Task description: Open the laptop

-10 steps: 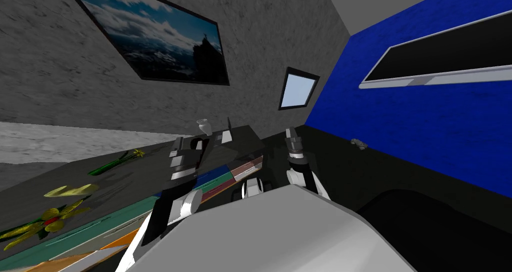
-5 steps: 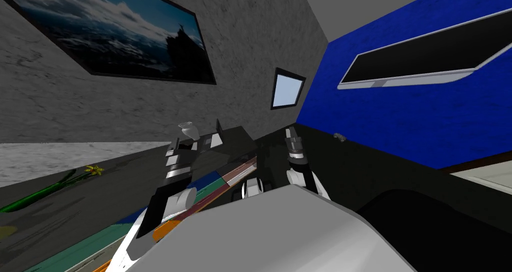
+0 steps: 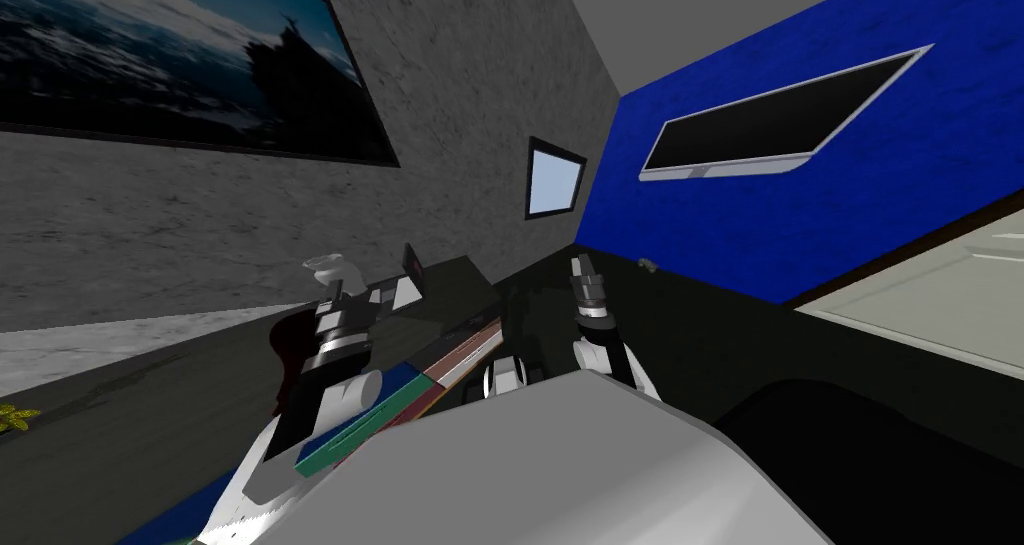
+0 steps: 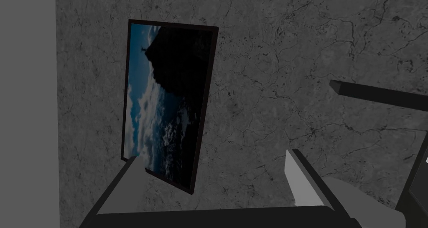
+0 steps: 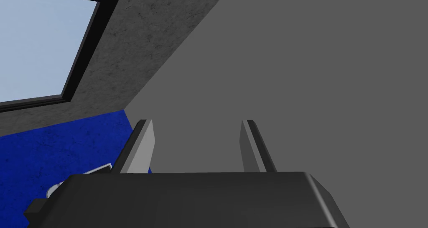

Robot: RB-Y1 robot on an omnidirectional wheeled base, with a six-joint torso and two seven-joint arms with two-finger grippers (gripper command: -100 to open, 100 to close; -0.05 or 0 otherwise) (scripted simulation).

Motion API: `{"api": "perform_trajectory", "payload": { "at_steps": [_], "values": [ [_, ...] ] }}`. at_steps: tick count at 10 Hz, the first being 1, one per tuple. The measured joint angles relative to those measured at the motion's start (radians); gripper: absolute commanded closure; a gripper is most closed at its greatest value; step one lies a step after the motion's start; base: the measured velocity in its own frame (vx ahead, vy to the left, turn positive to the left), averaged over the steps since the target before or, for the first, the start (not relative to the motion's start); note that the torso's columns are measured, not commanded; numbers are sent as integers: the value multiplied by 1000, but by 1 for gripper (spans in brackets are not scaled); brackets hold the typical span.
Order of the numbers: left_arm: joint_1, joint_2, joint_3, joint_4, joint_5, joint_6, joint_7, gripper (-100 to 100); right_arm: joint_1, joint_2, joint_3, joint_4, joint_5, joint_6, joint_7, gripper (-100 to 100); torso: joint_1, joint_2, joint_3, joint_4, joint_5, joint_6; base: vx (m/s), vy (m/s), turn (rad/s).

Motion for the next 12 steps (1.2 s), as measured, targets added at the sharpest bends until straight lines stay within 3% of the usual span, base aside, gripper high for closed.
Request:
{"api": "perform_trajectory", "payload": {
  "at_steps": [4,9,12],
  "values": [
    [-48,-8,85,61,22,52,26,-100,0,0,0,0,0,0,0,0,3,1,1,0,1,0,21,-39,-168],
    [-138,-7,233,179,68,136,79,-100,0,0,0,0,0,0,0,0,1,0,0,0,0,0,23,-23,-178],
    [-166,-20,296,188,87,195,98,-100,0,0,0,0,0,0,0,0,1,1,0,0,0,1,14,3,-174]
  ]
}}
